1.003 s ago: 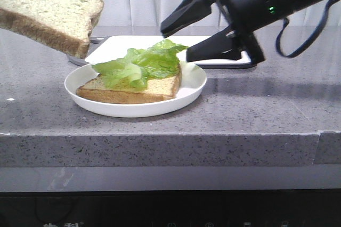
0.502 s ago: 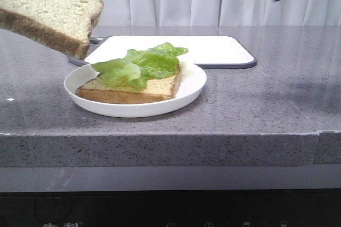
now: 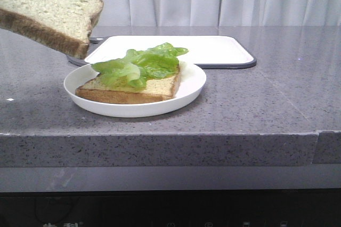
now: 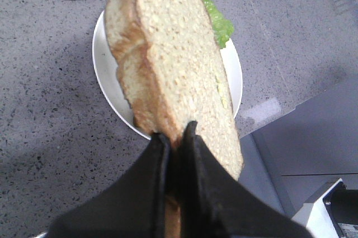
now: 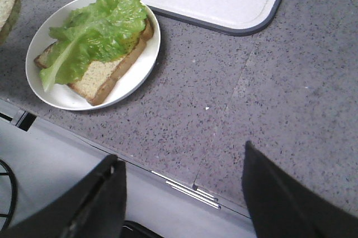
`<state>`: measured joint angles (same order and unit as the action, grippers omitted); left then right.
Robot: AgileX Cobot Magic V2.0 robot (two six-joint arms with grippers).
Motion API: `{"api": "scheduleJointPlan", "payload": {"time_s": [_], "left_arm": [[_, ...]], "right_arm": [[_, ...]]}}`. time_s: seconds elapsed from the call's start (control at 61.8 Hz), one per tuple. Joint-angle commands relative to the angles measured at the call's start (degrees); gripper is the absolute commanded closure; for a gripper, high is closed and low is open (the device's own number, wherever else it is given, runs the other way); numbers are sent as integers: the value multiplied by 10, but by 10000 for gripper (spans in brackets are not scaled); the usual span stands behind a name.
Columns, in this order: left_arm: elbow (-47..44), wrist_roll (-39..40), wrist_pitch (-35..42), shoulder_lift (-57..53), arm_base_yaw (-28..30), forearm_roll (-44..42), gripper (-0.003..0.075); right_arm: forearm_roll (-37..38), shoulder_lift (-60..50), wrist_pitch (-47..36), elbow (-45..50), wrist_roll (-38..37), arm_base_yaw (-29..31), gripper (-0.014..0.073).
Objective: Left arm grabs bread, right arm adds lettuce
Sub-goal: 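Withdraw the right gripper away from the plate, then lower the held bread slice onto the lettuce with the left gripper and release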
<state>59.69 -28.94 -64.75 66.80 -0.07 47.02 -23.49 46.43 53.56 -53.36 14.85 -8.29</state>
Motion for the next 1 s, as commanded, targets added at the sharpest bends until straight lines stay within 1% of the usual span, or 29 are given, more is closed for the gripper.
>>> {"api": "scheduleJointPlan", "payload": {"time_s": [0.0, 0.453, 0.518, 0.599, 0.744, 0.809, 0.987], "left_arm": [[14, 0, 13, -14, 1, 41, 741], [14, 0, 55, -14, 0, 45, 741], [14, 0, 64, -12, 0, 58, 741], [14, -7, 62, -1, 0, 102, 741], [16, -85, 21, 54, -12, 212, 741], [16, -120, 7, 80, -18, 249, 741], [19, -173, 2, 150, -36, 310, 741]], "right_arm": [[-8, -26, -28, -2, 0, 3, 127], [-9, -38, -27, -1, 0, 3, 127], [-9, -38, -27, -1, 0, 3, 127], [-9, -38, -27, -1, 0, 3, 127], [-9, -38, -27, -1, 0, 3, 127], [-9, -38, -27, -1, 0, 3, 127], [-9, -38, -27, -1, 0, 3, 127]]}}
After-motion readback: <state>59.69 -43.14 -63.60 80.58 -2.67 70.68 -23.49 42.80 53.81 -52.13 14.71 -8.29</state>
